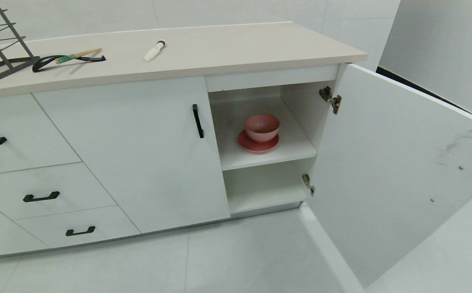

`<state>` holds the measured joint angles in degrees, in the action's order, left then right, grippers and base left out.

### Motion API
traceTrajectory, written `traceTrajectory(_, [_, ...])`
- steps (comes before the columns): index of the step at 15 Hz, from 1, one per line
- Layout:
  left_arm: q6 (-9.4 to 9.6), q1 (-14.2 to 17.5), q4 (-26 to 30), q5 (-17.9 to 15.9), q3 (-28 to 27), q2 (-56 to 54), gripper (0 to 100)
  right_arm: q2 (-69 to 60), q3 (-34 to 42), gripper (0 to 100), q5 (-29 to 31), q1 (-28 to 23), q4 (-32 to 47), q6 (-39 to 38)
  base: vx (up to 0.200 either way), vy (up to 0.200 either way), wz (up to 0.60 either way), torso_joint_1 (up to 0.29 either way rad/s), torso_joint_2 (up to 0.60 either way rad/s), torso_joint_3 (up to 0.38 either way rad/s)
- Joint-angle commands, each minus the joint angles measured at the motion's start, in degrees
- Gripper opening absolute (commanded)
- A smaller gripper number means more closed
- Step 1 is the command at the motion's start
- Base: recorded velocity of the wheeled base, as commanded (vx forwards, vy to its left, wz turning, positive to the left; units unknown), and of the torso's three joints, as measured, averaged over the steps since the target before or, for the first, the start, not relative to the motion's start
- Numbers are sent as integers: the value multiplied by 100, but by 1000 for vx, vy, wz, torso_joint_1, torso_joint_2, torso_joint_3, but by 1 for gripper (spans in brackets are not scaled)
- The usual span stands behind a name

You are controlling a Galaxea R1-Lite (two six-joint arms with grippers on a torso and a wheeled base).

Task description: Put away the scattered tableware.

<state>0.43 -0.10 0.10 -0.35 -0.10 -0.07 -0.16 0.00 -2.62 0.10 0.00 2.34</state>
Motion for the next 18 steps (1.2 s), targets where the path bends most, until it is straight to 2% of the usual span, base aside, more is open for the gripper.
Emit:
traceTrajectory(1, [1, 1, -1, 0, 1, 7, 100, 25, 0, 100, -2, -1, 0, -32, 0, -200, 0, 2, 2, 7])
traceTrajectory(5, [10, 1, -1, 9, 1, 7, 100, 16, 0, 100, -2, -1, 9, -93, 0, -200, 0, 2, 1, 0])
traceTrajectory(10, [1, 1, -1, 35, 1, 7, 100, 16, 0, 100, -2, -1, 9, -93, -200, 0, 0, 0, 2, 3])
traceTrajectory(11, [1, 1, -1, 35, 1, 7, 100, 25, 0, 100, -2, -1, 9, -93, 0, -200, 0, 17, 2, 2])
traceTrajectory(18, [-16, 1, -1, 35, 1, 7, 100, 25, 0, 100, -2, -1, 9, -93, 0, 0, 0, 0, 0, 0])
